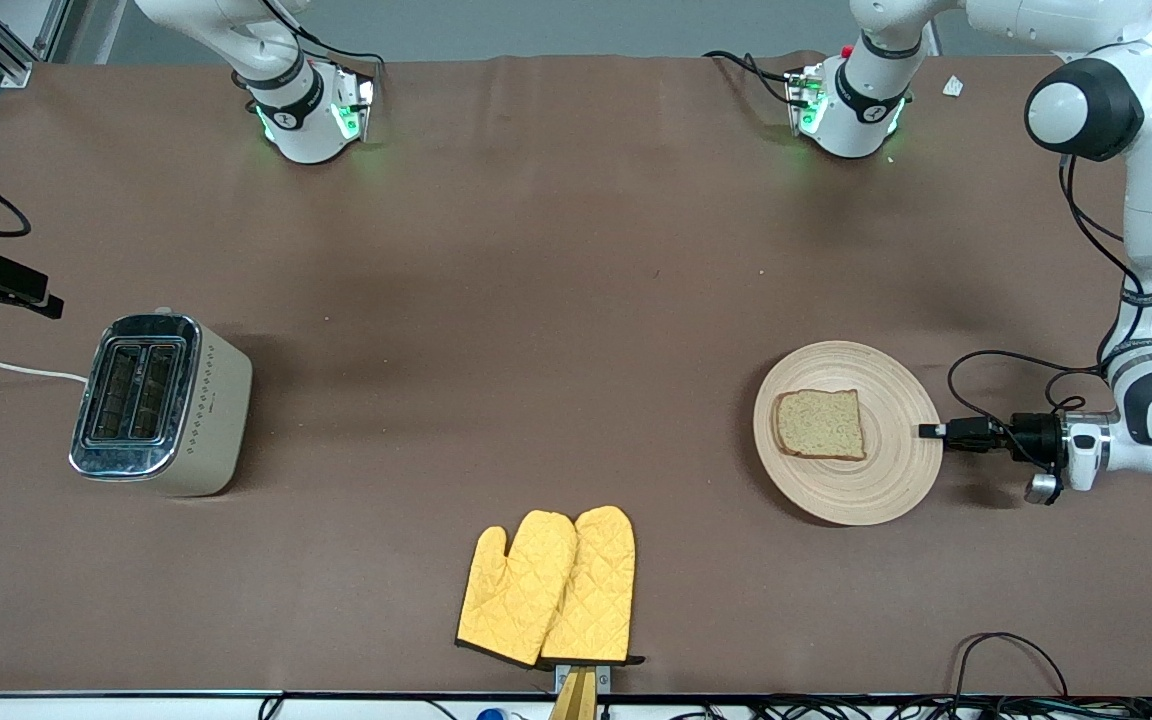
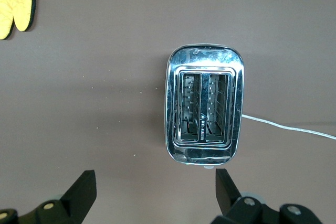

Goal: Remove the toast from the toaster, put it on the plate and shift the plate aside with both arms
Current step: 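Open the left gripper and pull it back from the plate rim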

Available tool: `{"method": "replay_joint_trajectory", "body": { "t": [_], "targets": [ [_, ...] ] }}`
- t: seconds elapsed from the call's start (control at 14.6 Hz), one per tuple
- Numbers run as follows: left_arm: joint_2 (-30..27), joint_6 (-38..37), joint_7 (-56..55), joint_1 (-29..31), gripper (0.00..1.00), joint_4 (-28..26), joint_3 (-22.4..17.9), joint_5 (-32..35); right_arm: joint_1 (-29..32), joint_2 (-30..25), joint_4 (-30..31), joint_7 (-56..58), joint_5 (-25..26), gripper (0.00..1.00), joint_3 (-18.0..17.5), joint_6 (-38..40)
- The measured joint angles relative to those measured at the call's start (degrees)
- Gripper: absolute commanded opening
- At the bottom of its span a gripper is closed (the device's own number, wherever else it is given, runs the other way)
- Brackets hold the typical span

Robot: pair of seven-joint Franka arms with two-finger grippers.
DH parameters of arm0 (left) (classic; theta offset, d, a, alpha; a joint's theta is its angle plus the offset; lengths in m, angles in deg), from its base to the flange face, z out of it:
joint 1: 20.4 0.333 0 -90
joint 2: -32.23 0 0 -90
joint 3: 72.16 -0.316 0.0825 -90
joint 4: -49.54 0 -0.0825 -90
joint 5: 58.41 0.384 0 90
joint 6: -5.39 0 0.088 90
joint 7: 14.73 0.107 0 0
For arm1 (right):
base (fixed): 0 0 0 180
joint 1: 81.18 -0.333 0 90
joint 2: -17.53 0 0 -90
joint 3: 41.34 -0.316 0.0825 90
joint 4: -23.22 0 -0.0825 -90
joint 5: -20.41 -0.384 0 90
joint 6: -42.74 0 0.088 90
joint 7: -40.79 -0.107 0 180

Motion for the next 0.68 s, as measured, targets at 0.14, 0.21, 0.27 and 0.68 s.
{"method": "replay_joint_trajectory", "body": {
  "t": [0.14,0.21,0.27,0.68],
  "targets": [
    [-0.37,0.01,-0.02,-0.65,1.00,1.26,-0.68,2.03,0.00,0.00,0.00,0.00,0.00,1.00,0.01,0.01],
    [-0.92,0.01,-0.50,-1.39,1.00,2.59,-0.80,4.14,0.02,0.00,0.00,0.00,0.01,1.00,0.03,0.04],
    [-2.01,0.03,-1.47,-2.33,1.00,3.98,-0.85,6.39,0.06,0.00,0.00,0.00,0.02,1.00,0.06,0.04],
    [-17.07,1.32,-9.39,-13.10,1.00,8.59,-1.31,23.20,0.10,0.00,0.00,0.00,0.06,1.00,0.12,0.05]
  ]
}}
